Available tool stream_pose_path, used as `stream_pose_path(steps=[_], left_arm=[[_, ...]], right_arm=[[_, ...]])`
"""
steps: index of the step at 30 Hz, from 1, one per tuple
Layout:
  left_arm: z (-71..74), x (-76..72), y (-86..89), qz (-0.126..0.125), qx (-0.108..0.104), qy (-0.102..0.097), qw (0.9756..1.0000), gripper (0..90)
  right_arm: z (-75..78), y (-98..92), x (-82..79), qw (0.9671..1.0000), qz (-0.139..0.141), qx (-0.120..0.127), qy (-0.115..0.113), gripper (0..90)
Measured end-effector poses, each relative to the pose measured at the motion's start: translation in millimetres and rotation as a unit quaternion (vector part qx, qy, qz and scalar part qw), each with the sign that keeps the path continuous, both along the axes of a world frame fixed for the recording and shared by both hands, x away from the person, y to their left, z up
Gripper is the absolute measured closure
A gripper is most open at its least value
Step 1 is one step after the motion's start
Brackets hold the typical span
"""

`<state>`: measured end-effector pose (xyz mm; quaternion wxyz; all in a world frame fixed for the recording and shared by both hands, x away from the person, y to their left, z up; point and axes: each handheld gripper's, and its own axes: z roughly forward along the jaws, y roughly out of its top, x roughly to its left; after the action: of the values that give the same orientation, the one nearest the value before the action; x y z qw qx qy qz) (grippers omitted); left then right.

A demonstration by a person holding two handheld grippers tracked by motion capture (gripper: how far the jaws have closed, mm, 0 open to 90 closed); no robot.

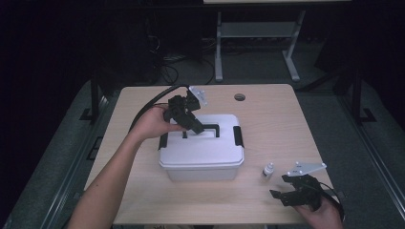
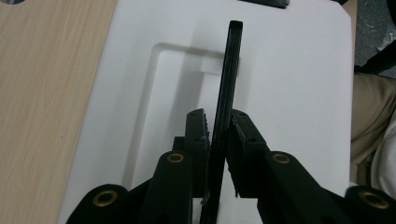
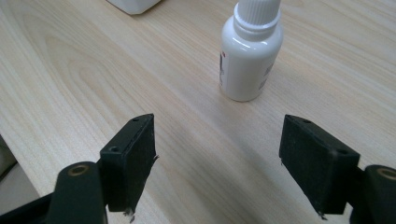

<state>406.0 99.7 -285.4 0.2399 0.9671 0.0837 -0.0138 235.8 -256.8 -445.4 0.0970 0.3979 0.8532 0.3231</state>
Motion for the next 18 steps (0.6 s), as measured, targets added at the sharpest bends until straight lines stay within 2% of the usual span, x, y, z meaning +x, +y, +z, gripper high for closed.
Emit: stream_pose_path(steps=[7, 18], left_arm=[[0.2, 0.8, 1.2, -0.017, -0.006, 0.015, 0.9997, 81.2], [2.3, -1.3, -0.9, -0.036, 0.003, 0.007, 0.9993, 82.9]], right_arm=[[0.1, 0.1, 0.2, 1.0000, 0.001, 0.002, -0.001, 26.5], [0.1, -1.7, 0.1, 1.0000, -0.001, 0.007, 0.000, 26.5]])
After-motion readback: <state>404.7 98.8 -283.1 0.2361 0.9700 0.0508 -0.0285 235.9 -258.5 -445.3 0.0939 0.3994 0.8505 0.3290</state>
